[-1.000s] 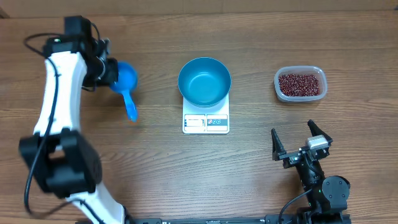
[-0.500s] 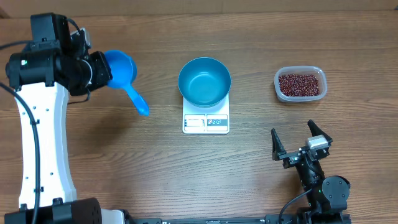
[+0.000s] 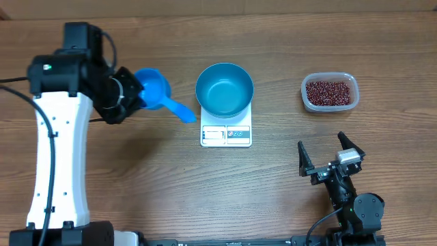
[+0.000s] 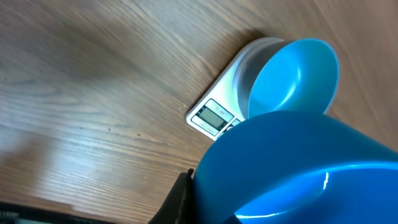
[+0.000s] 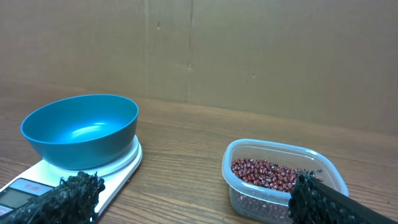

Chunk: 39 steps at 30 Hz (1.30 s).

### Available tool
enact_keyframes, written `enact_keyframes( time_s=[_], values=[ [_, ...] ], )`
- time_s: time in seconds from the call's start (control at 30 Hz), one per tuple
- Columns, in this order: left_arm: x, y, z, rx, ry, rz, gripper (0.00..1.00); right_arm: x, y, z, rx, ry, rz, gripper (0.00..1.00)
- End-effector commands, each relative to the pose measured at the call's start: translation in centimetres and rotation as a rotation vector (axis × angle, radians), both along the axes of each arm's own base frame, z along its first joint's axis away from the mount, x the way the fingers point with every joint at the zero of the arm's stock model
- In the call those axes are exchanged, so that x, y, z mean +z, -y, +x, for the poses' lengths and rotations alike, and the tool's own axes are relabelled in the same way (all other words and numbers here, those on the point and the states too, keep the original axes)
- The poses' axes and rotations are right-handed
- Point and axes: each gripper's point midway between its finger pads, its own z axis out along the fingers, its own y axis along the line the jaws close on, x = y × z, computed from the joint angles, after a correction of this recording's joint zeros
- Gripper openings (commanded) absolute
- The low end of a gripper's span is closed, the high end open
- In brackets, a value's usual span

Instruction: Scoop item into bowl and weigh 150g on scale

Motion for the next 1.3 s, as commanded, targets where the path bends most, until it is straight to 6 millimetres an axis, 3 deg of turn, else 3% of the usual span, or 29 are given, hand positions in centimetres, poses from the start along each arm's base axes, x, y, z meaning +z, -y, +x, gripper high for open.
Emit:
enact_keyframes(
  time_s=[0.0,0.33,0.57,0.73,0.93,1.03,1.27],
  values=[
    [0.3,0.8,-0.4,0.121,-0.014,0.096,0.04,-0.2,0.0,0.0,0.002,0.006,-0.015,1.0],
    [0.2,6.4,-2.0,0.192,-0.036,0.109,0.04,-0.2,0.1,0.0,-0.006,0.006,-0.016,1.0],
    [0.2,7.7,-2.5,0.224,-0.045,0.094,0.04,0.3,-0.6,-0.1,0.033,0.017,0.031,1.0],
    [0.2,7.7,-2.5,0.232,-0.047,0.092,0.04,2.9,-0.5,-0.6,0.037,0.029,0.171,1.0],
    [0.2,7.7,-2.4,0.278,-0.054,0.077,0.04,9.1,-0.7,-2.7,0.05,-0.006,0.198,1.0],
    [0.2,7.7,-2.4,0.311,-0.061,0.068,0.04,11.3,-0.7,-3.1,0.045,-0.06,0.197,1.0],
    [0.2,7.8,-2.5,0.385,-0.083,0.039,0.04,13.4,-2.2,-1.4,0.092,-0.353,0.293,1.0]
  ],
)
